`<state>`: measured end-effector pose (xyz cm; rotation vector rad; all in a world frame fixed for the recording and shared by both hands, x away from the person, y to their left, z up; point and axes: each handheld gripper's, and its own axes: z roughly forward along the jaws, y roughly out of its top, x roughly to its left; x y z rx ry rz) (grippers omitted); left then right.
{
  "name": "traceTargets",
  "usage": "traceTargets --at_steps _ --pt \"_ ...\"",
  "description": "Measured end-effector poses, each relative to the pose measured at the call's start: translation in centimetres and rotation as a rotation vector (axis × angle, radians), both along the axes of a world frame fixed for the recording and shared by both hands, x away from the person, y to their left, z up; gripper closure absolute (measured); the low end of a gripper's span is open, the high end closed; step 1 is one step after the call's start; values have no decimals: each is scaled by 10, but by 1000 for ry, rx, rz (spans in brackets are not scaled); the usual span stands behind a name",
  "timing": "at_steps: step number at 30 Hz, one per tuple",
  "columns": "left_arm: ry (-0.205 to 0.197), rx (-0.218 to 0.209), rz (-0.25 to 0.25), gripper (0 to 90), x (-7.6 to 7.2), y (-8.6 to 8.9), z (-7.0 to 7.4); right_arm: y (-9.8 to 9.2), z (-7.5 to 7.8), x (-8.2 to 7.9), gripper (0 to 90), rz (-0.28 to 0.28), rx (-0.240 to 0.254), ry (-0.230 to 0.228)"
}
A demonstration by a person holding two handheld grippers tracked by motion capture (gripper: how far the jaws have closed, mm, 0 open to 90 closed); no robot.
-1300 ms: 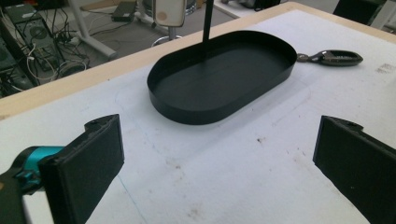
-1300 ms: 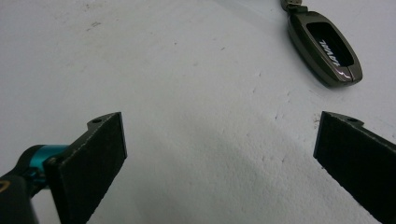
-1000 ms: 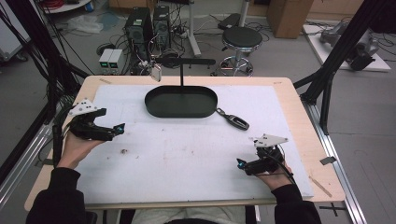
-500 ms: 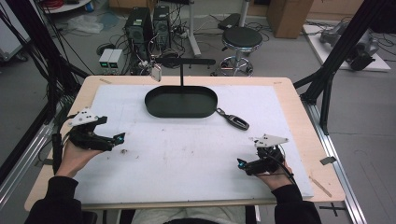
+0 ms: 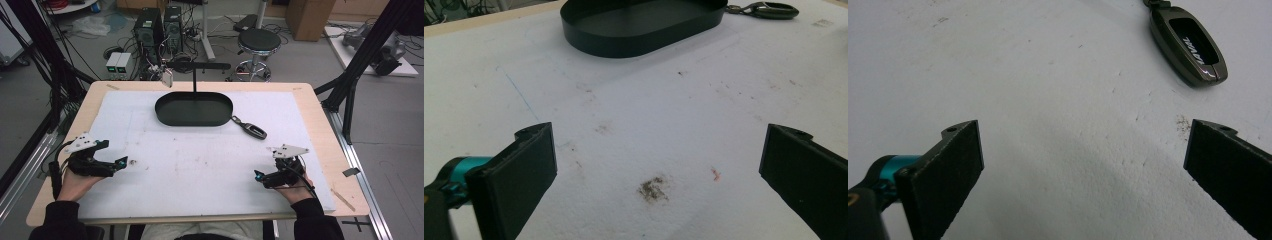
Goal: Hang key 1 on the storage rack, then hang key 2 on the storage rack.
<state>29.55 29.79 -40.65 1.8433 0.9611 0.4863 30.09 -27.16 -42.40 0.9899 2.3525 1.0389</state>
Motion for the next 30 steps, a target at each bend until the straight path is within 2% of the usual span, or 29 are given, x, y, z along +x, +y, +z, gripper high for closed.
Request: traceTargets --at_steps 10,17,27,30 --pt "2 -3 0 24 -10 1 -6 -2 0 -1 17 -3 -1 2" --pt "13 -2 4 24 -21 1 -17 -2 0 -2 17 -9 0 4" --pt "10 -9 -10 24 -26 0 -23 3 5 4 17 -13 4 -2" --pt "15 -7 -12 24 -27 1 -24 7 9 10 17 -3 39 8"
